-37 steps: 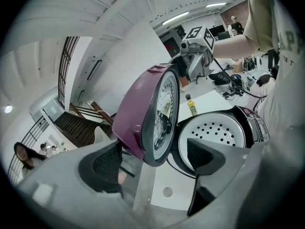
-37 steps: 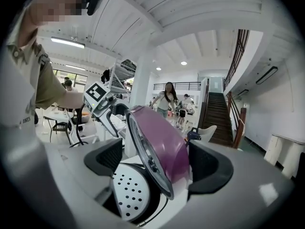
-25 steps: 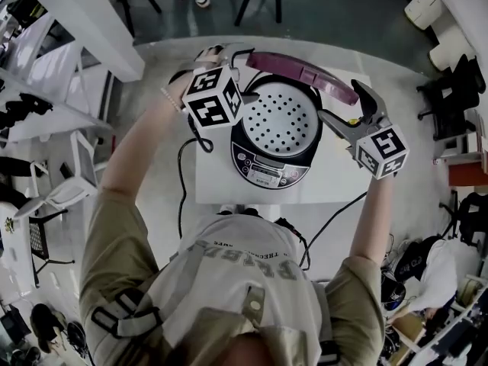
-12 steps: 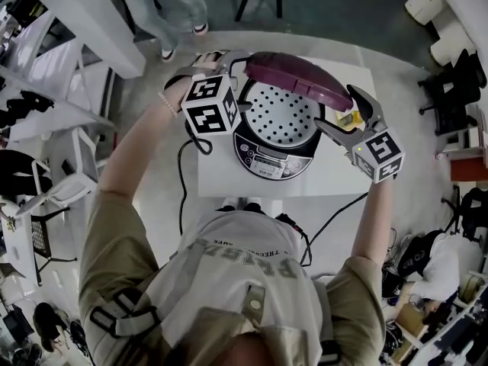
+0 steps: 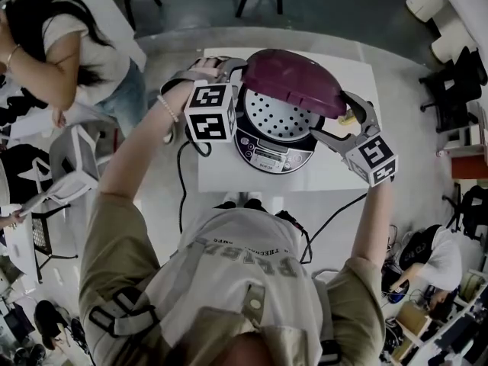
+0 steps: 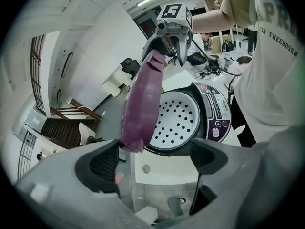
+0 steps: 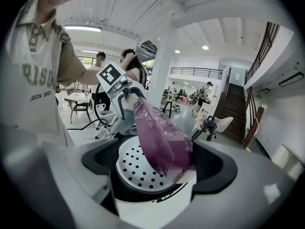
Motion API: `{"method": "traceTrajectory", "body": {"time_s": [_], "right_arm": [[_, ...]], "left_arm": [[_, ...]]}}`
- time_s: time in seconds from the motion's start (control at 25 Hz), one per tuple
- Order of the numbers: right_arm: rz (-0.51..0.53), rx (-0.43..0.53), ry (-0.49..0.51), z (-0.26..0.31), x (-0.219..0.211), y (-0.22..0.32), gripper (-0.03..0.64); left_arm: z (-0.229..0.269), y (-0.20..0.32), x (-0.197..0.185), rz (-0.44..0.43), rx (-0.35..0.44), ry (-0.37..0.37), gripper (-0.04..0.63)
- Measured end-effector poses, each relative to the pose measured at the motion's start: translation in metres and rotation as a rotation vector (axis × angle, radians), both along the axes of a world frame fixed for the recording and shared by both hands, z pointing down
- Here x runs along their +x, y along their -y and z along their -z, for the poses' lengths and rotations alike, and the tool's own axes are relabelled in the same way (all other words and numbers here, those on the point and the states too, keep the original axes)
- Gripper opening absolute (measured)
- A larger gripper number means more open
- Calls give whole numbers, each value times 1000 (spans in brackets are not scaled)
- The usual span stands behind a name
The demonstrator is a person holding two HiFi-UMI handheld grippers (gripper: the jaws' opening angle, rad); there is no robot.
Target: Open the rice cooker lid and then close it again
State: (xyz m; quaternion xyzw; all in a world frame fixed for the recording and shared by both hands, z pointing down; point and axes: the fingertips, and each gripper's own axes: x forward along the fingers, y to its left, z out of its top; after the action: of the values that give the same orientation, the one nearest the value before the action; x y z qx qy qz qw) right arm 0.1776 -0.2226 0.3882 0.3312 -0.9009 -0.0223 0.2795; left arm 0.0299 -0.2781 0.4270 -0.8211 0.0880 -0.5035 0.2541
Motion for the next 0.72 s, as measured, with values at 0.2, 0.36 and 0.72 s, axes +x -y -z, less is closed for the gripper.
{"method": "traceTrajectory", "body": {"time_s": [0.2,0.36,0.72], "right_arm": [[29,-24,-14,-12,-5,-12,459],[58,-46,-26,-22,-8,-21,460],[109,-133,-73,-52,-12,-46,460]], "left_arm": [[-12,-11,-4,-9,-16,39,482],[-24,-22,-8,-16,-39,71,488],[-53,-44,-17,-36,-95,144,489]]}}
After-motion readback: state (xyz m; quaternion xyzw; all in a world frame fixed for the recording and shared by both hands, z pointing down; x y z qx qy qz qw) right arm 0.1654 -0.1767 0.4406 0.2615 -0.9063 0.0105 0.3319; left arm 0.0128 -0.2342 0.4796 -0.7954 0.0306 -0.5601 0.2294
